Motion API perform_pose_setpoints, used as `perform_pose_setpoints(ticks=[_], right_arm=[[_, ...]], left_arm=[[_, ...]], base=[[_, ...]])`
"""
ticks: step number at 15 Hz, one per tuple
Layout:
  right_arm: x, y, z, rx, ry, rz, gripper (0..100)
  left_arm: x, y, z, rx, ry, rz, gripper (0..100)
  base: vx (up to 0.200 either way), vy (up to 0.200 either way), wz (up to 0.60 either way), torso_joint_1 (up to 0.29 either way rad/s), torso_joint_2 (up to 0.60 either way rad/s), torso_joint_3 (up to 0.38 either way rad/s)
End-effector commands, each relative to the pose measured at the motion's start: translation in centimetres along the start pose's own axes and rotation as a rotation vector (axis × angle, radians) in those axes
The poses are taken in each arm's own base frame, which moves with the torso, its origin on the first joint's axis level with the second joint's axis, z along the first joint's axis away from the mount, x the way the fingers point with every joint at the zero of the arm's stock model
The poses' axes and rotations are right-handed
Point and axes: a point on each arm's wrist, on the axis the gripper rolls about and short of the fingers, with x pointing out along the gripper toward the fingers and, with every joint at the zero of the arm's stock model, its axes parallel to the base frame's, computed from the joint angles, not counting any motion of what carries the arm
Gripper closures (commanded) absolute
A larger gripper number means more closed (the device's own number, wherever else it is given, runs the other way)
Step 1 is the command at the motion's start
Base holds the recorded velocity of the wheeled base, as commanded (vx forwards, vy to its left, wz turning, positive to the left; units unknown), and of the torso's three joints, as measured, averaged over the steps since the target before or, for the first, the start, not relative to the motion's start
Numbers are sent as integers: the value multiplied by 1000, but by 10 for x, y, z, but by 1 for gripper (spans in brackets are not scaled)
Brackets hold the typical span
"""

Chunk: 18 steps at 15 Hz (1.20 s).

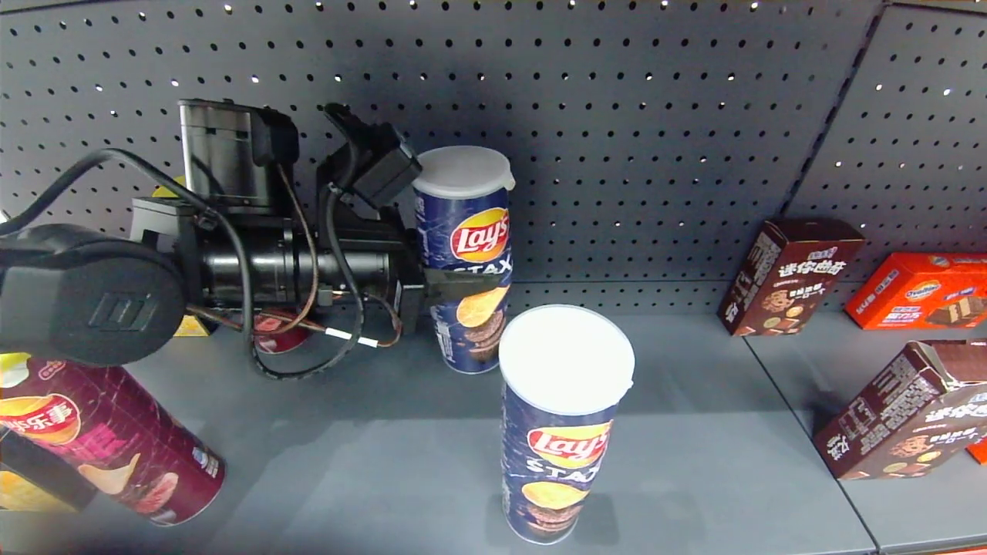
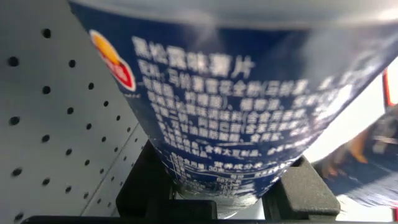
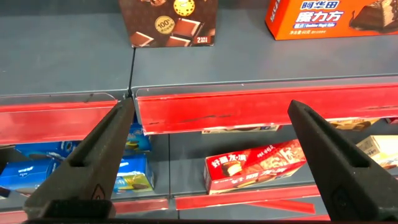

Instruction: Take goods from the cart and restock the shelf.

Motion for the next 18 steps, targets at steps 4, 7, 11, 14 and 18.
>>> perform_pose_setpoints(ticks=[4,7,11,14,18], right_arm=[[0,0,0,0,0,1,0],[0,0,0,0,2,1,0],[0,0,0,0,2,1,0],[0,0,0,0,2,1,0],[0,0,0,0,0,1,0]], left_arm=[[21,14,-10,-4,12,-10,100],[30,21,-9,5,2,-7,100],[40,25,-16,14,8,-14,100],[46,29,-18,23,7,-16,100],[56,34,-21,26,4,-19,100]], base=[[0,0,0,0,0,0],[0,0,0,0,0,0],[0,0,0,0,0,0],[0,0,0,0,0,0],[0,0,0,0,0,0]])
